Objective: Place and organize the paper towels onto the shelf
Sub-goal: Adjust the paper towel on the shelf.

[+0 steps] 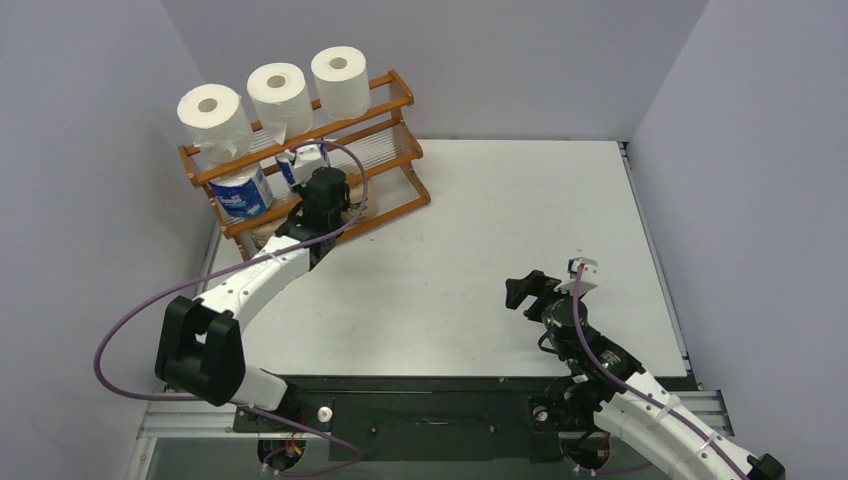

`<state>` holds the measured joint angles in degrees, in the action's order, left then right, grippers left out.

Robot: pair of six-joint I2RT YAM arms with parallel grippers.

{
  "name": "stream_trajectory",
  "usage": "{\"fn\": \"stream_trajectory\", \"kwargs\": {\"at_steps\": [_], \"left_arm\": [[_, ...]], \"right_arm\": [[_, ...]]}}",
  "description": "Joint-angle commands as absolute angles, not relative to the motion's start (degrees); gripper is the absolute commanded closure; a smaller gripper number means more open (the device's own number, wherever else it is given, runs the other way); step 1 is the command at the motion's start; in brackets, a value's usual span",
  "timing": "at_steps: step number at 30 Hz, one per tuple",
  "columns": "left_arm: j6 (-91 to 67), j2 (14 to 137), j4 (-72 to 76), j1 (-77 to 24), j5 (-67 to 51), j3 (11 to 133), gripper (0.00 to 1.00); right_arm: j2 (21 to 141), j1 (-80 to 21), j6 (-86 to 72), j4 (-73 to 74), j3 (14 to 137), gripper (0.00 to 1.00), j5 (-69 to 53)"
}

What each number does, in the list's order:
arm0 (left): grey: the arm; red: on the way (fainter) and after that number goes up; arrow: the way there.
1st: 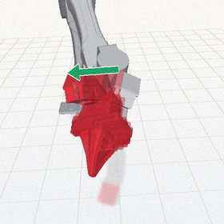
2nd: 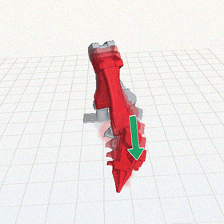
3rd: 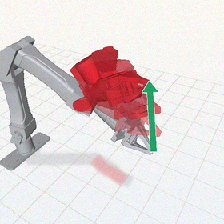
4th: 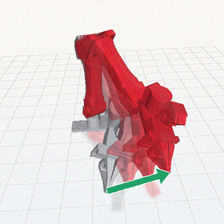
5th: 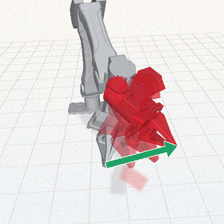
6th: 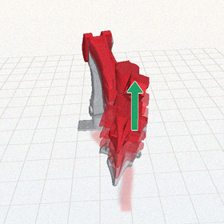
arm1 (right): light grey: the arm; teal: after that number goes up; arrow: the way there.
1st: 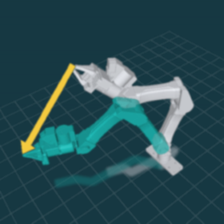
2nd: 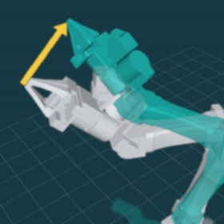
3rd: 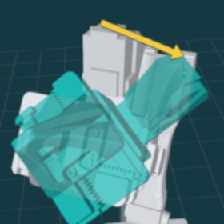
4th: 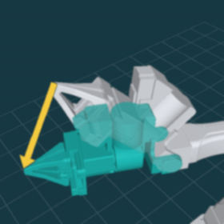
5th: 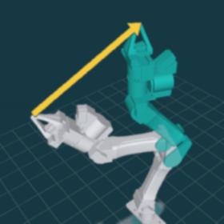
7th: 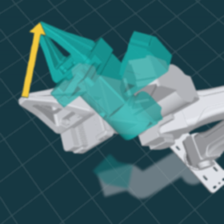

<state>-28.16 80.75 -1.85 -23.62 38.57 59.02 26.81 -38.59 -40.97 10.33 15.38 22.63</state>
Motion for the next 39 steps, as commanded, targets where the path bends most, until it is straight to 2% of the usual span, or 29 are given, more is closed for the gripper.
{"fn": "stream_trajectory", "kwargs": {"at_steps": [1,17,39], "left_arm": [[-24.86,84.79,6.83,-24.29,37.67,63.92,1.00],[-22.01,96.12,6.93,-24.28,40.61,72.21,1.00],[-23.62,94.34,6.14,-20.57,40.24,69.57,1.00]], "right_arm": [[25.74,-38.24,-40.56,9.71,15.13,0.18,23.15],[26.49,-38.26,-40.47,9.35,15.17,0.18,22.98],[27.52,-38.30,-40.40,9.06,15.35,0.18,23.31]]}}
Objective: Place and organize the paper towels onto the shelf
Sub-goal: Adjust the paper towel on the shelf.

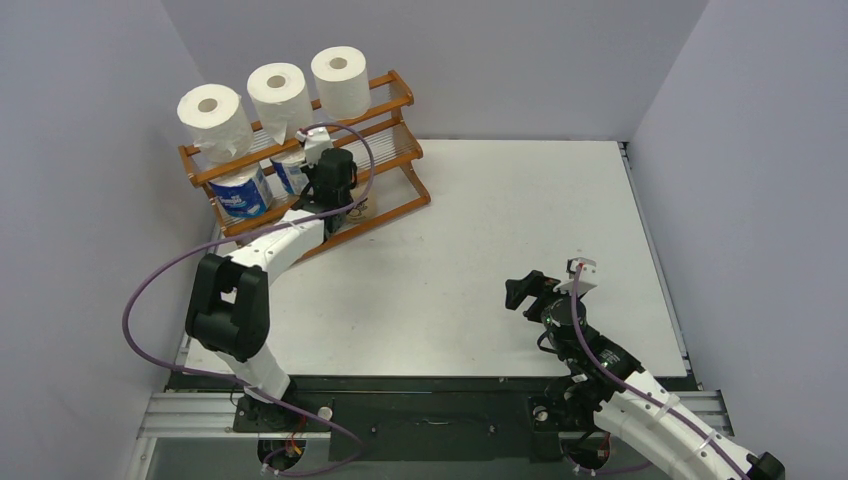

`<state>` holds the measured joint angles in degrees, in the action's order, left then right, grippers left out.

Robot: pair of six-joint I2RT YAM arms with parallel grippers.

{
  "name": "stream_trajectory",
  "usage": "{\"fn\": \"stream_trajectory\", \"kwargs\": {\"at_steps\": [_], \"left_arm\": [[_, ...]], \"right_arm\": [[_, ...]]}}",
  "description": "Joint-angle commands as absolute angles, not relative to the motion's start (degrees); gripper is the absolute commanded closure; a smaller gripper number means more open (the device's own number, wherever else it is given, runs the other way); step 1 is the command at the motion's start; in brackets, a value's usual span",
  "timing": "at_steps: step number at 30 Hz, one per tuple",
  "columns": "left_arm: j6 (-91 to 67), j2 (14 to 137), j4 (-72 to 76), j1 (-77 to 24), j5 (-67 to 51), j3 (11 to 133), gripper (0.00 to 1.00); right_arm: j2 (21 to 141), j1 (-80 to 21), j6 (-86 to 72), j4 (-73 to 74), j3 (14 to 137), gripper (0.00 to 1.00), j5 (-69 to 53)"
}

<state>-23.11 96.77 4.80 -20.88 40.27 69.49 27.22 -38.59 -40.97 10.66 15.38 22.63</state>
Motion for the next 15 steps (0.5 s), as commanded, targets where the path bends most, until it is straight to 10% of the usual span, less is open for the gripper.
{"fn": "stream_trajectory", "kwargs": {"at_steps": [1,15], "left_arm": [[-23.72,93.94,6.01,-20.68,39.94,69.59,1.00],[-24.97,73.97,2.75,-30.43,39.70,54.34,1.00]], "right_arm": [[27.49,-38.31,-40.44,9.15,15.32,0.18,23.39],[27.33,-38.34,-40.44,9.13,15.34,0.18,23.50]]}}
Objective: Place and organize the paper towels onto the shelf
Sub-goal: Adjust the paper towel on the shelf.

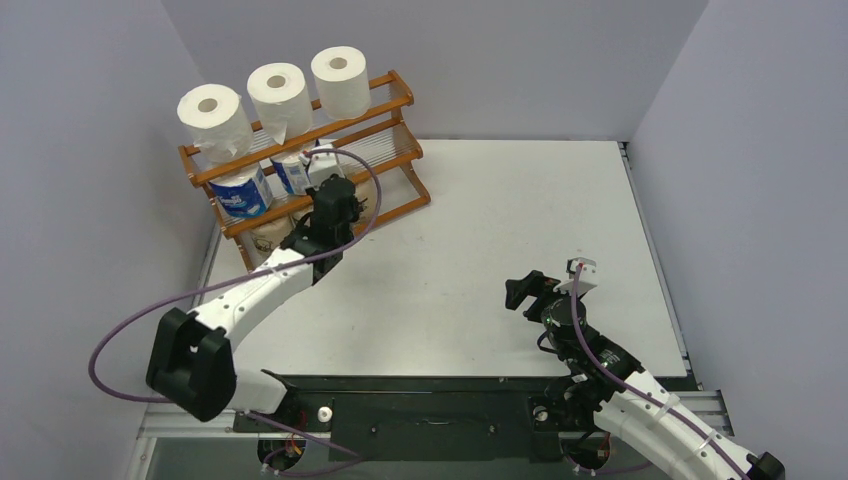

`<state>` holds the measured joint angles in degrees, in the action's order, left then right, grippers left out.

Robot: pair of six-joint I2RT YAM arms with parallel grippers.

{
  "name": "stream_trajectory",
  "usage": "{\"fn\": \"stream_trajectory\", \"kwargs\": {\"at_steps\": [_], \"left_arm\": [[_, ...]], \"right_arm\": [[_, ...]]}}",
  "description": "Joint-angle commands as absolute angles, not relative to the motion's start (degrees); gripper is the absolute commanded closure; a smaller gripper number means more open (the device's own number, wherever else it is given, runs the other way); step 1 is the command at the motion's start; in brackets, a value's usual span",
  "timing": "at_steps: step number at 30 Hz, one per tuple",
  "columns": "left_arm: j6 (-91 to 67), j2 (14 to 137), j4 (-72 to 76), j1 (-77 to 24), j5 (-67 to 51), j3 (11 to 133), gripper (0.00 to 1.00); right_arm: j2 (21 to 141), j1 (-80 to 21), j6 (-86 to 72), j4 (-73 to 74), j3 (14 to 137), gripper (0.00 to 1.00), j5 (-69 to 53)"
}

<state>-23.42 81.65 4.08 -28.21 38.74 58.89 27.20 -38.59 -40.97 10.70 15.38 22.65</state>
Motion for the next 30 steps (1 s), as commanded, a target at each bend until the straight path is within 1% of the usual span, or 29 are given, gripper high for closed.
{"fn": "stream_trajectory", "kwargs": {"at_steps": [1,6,13,20,24,26,30], "left_arm": [[-25.36,72.98,2.12,-31.27,40.05,53.36,1.00],[-27.97,69.09,-0.94,-33.18,41.61,46.53,1.00],[-32.21,75.99,-6.71,-33.93,43.81,45.95,1.00],[-34.84,83.38,-2.63,-31.98,44.54,45.91,1.00],[-34.33,86.92,4.72,-31.32,41.75,46.68,1.00],[-33.23,88.68,7.49,-31.30,40.99,47.96,1.00],[-30.93,94.60,7.72,-31.03,40.49,54.28,1.00]], "right_arm": [[27.38,-38.33,-40.48,9.09,15.30,0.18,23.44],[28.17,-38.35,-40.42,8.28,15.38,0.18,23.08],[28.11,-38.33,-40.39,8.30,15.28,0.18,23.01],[28.29,-38.35,-40.32,8.57,15.40,0.19,23.29],[28.09,-38.39,-40.43,8.79,15.32,0.19,23.29],[27.98,-38.34,-40.51,9.05,15.34,0.19,23.44],[27.39,-38.36,-40.65,9.27,15.15,0.19,23.82]]}}
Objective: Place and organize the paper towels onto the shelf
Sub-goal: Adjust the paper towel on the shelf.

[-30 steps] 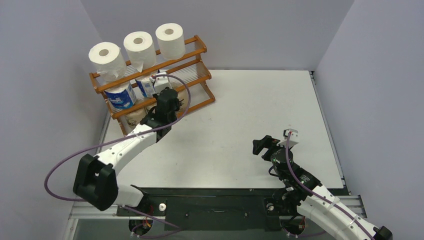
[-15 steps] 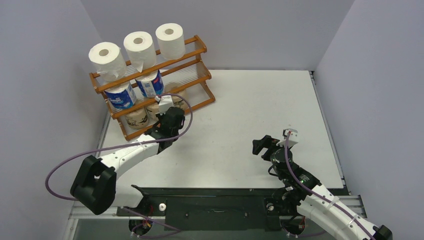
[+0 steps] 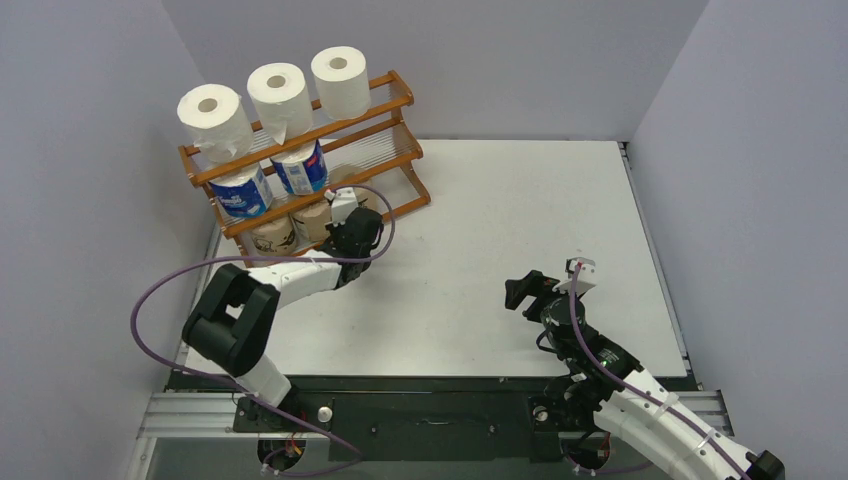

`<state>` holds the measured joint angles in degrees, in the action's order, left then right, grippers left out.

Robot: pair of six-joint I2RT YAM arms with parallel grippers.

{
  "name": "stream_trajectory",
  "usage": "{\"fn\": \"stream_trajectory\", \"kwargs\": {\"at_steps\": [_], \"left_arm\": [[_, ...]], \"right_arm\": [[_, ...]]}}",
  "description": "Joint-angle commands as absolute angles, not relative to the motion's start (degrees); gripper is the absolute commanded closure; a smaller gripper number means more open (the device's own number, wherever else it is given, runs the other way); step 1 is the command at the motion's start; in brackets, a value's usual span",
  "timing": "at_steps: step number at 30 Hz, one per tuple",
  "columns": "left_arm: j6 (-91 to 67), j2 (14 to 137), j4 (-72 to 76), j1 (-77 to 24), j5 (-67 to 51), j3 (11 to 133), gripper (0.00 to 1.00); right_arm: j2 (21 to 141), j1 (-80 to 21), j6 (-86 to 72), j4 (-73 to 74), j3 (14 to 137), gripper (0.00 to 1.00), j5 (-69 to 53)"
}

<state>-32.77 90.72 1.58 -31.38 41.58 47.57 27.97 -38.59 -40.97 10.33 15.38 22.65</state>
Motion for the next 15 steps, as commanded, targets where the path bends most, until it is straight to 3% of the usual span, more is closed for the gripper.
{"fn": "stream_trajectory", "kwargs": {"at_steps": [1,15], "left_arm": [[-30.52,95.46,7.68,-30.89,40.18,55.05,1.00],[-30.40,105.66,6.42,-26.77,38.46,62.69,1.00]], "right_arm": [[27.32,-38.38,-40.67,9.46,15.21,0.19,23.91],[27.59,-38.36,-40.61,9.87,15.42,0.19,24.14]]}}
